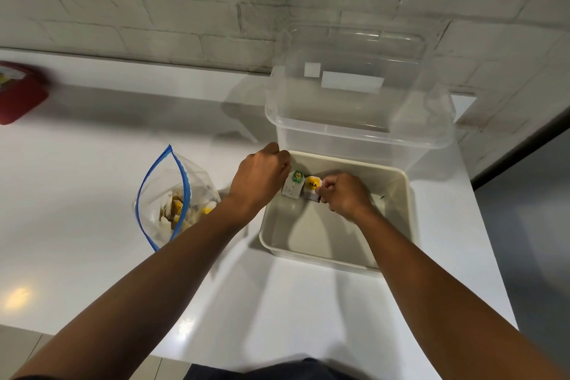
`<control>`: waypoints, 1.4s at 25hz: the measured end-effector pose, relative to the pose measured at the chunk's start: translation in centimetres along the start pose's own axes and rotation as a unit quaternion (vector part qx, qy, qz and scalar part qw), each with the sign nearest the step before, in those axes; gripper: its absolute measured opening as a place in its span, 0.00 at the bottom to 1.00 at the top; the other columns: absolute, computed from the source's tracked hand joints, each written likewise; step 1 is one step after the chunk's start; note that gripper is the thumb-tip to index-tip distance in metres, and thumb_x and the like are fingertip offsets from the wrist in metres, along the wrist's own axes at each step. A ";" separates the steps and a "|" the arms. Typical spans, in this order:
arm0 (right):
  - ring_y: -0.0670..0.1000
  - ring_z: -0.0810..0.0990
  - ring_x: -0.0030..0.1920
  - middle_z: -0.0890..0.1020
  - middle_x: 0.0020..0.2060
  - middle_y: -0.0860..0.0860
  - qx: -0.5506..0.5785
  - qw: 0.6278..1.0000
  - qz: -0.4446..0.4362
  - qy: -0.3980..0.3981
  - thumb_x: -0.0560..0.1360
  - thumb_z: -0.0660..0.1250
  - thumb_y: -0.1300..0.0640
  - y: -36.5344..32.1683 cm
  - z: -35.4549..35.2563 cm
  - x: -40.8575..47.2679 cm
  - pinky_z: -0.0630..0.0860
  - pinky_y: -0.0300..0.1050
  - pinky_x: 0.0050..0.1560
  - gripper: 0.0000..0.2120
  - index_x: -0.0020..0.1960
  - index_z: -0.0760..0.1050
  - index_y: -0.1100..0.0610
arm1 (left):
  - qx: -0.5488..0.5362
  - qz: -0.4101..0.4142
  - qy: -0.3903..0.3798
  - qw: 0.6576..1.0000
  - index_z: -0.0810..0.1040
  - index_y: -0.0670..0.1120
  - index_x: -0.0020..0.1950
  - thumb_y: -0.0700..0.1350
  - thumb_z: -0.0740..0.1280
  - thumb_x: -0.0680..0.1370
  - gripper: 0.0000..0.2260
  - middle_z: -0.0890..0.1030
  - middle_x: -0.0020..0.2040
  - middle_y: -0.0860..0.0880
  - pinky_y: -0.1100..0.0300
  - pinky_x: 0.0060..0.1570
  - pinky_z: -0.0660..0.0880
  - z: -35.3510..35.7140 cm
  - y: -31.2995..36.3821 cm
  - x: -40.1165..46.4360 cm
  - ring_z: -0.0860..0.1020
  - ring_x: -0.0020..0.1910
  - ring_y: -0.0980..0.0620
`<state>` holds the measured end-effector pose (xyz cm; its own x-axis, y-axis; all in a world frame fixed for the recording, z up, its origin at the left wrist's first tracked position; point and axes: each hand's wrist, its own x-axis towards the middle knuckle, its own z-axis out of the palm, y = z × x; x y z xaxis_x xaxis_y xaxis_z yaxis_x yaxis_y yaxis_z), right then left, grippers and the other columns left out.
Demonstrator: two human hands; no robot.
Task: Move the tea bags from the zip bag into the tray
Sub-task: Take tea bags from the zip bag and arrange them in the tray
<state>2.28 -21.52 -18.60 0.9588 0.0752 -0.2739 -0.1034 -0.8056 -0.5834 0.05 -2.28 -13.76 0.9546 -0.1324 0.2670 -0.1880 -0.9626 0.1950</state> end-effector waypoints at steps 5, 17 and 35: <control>0.53 0.82 0.32 0.83 0.30 0.49 -0.026 0.999 -0.008 0.017 0.74 0.69 0.51 -0.3 0.1 -0.2 0.81 0.48 0.41 0.14 0.30 0.77 0.50 | -0.007 -0.005 0.000 1.000 0.80 0.44 0.46 0.46 0.64 0.79 0.08 0.75 0.42 0.46 0.56 0.31 0.70 0.1 0.1 0.0 0.76 0.33 0.40; 0.57 0.81 0.42 0.84 0.37 0.53 -0.120 0.986 -0.010 0.118 0.76 0.67 0.48 -1.9 -1.2 -2.1 0.69 0.42 0.36 0.12 0.41 0.83 0.54 | -0.011 -0.017 0.008 1.000 0.82 0.46 0.48 0.49 0.65 0.79 0.08 0.77 0.44 0.48 0.58 0.33 0.69 -0.1 0.0 -0.2 0.78 0.35 0.42; 0.59 0.80 0.46 0.82 0.42 0.54 -0.120 0.984 0.002 0.131 0.72 0.70 0.42 -2.6 -0.8 -2.2 0.69 0.43 0.38 0.15 0.45 0.80 0.55 | -0.064 -0.037 0.018 0.997 0.82 0.48 0.45 0.48 0.66 0.78 0.07 0.76 0.40 0.50 0.59 0.32 0.70 -0.3 -0.3 -0.4 0.77 0.34 0.45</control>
<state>0.63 -20.05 -15.82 0.9971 -0.0568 -0.0497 -0.0714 -0.9236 -0.3766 -0.35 -1.84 -13.66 0.9586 -0.0519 0.2801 -0.1480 -0.9307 0.3344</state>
